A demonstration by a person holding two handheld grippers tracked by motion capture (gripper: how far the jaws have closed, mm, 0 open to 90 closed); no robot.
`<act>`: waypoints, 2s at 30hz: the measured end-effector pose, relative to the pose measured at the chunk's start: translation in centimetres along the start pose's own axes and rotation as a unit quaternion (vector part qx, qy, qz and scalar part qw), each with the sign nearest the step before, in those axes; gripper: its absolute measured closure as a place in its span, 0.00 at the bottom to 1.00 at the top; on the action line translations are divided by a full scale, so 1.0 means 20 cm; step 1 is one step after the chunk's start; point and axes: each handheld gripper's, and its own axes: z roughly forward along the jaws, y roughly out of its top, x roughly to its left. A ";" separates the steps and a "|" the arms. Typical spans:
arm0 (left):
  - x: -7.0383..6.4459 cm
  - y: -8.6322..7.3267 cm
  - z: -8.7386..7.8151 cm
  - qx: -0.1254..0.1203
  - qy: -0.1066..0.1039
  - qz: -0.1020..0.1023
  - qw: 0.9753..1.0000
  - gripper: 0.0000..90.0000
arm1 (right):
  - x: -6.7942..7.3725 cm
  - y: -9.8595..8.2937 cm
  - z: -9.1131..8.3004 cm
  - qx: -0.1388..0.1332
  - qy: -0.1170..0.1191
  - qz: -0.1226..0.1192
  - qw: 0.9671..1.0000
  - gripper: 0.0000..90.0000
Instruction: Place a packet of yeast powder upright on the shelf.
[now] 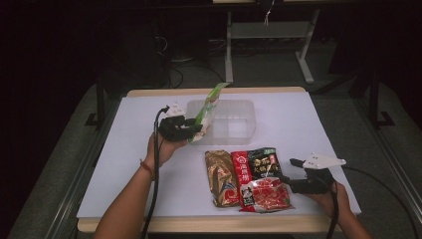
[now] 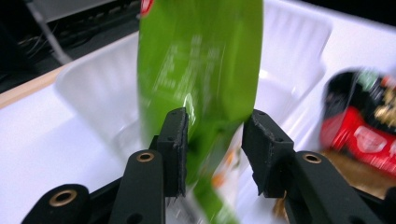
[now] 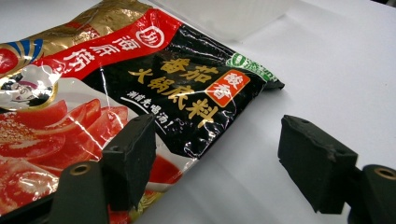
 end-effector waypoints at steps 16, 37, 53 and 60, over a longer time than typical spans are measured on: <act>-0.07 -0.04 0.05 0.067 0.071 0.088 0.991 0.77 | 0.02 0.01 0.03 0.010 0.007 -0.003 1.000 0.31; -0.04 -0.06 0.14 0.076 0.080 0.077 0.991 0.82 | 0.01 0.00 0.01 0.011 0.006 -0.001 1.000 0.31; -0.11 -0.16 -0.05 0.000 0.020 0.065 0.998 0.75 | 0.01 -0.01 0.00 0.009 0.001 0.004 1.000 0.31; -0.11 -0.21 -0.10 -0.012 -0.060 0.012 0.998 0.59 | 0.02 0.00 0.00 0.007 0.005 0.000 1.000 0.31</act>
